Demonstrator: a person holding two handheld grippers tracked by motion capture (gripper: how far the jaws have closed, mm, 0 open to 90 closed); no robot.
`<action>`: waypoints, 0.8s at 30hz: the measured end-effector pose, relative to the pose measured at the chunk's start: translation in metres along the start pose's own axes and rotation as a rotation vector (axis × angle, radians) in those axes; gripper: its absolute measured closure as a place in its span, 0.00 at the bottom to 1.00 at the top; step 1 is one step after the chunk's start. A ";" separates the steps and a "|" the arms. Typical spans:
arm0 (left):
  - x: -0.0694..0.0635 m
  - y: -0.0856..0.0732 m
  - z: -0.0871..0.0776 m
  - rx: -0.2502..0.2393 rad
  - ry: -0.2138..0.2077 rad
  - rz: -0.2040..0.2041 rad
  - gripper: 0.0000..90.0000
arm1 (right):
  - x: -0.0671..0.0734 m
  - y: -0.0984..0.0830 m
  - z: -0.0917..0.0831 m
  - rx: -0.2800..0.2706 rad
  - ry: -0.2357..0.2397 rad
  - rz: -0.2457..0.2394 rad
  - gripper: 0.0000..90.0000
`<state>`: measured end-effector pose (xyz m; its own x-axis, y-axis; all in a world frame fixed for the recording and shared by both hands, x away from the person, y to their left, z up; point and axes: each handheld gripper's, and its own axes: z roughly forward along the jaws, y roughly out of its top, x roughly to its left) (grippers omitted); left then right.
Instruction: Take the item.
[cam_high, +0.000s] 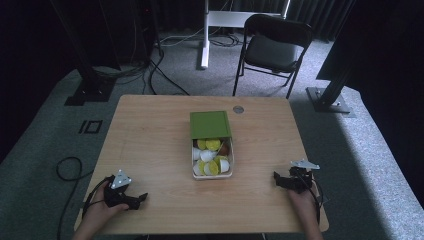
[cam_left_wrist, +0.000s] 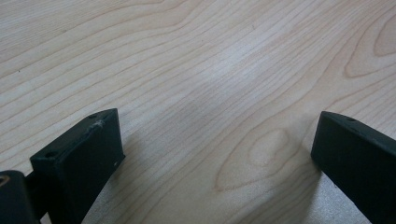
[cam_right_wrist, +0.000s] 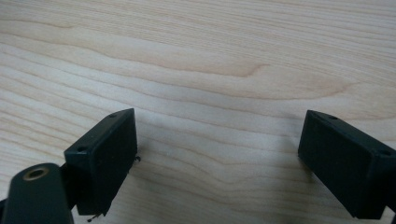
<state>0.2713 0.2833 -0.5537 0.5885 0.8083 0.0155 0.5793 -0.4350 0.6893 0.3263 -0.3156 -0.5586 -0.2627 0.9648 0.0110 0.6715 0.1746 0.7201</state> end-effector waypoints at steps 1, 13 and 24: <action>0.000 0.000 0.000 0.000 0.000 0.000 0.03 | -0.002 -0.001 -0.001 -0.006 0.010 -0.008 0.13; 0.000 0.000 0.000 0.000 0.000 0.001 0.03 | 0.004 0.001 -0.007 0.022 0.002 -0.043 0.11; 0.000 0.000 0.000 -0.001 0.000 0.000 0.03 | -0.001 0.003 -0.005 0.038 -0.019 -0.001 0.11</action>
<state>0.2714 0.2833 -0.5538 0.5887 0.8082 0.0153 0.5790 -0.4348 0.6897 0.3252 -0.3175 -0.5524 -0.2509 0.9680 -0.0029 0.6972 0.1827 0.6932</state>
